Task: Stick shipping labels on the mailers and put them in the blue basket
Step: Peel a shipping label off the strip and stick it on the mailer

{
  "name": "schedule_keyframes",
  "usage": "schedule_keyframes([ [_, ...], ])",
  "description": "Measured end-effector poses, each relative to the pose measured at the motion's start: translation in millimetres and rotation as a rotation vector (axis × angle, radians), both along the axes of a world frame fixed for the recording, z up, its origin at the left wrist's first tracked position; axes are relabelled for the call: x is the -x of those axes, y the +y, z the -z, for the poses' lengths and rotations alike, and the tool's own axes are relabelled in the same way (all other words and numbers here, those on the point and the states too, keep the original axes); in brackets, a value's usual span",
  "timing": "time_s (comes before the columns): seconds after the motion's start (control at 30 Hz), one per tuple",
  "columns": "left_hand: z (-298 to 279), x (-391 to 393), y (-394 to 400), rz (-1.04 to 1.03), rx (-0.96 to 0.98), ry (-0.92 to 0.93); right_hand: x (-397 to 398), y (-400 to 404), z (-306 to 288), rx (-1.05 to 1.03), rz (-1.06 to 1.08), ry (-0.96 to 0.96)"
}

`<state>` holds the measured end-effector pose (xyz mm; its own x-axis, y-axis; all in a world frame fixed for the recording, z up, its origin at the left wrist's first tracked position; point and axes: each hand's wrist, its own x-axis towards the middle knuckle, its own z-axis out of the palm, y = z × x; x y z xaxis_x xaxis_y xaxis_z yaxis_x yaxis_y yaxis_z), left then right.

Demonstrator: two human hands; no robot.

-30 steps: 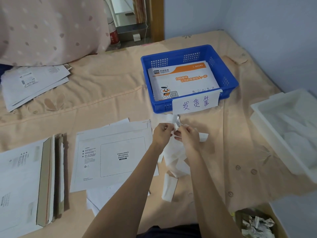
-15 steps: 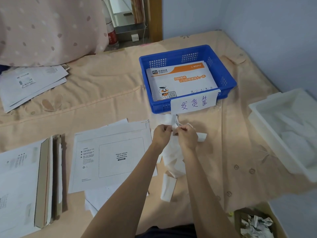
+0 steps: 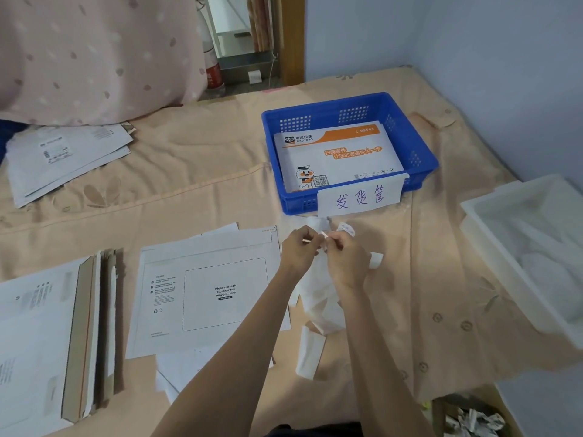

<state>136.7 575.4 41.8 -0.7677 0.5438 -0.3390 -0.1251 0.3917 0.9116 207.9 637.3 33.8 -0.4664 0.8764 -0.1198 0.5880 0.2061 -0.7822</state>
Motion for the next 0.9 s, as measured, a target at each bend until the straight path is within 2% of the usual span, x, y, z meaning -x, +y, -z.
schedule_keyframes([
  [0.13, -1, -2, 2, 0.02, 0.004, 0.018, 2, -2, 0, 0.077, 0.015, -0.045],
  [0.23, 1, -3, 0, -0.013, 0.006, -0.035, 2, -2, -1, 0.139, 0.0, -0.086],
  [0.43, 0, -6, -2, -0.126, -0.011, -0.154, -3, 1, -7, 0.297, 0.051, -0.001],
  [0.6, -1, -4, 0, -0.066, 0.04, 0.032, -3, 0, -7, 0.423, -0.012, 0.112],
  [0.7, -1, -3, 0, -0.053, 0.048, 0.083, 1, 0, -10, 0.408, -0.075, 0.14],
  [0.77, -2, -4, 1, -0.071, 0.016, 0.025, 1, 0, -10, 0.361, -0.076, 0.186],
  [0.9, -5, -3, 1, -0.13, -0.024, -0.117, 0, 2, -7, 0.175, -0.148, 0.102],
])
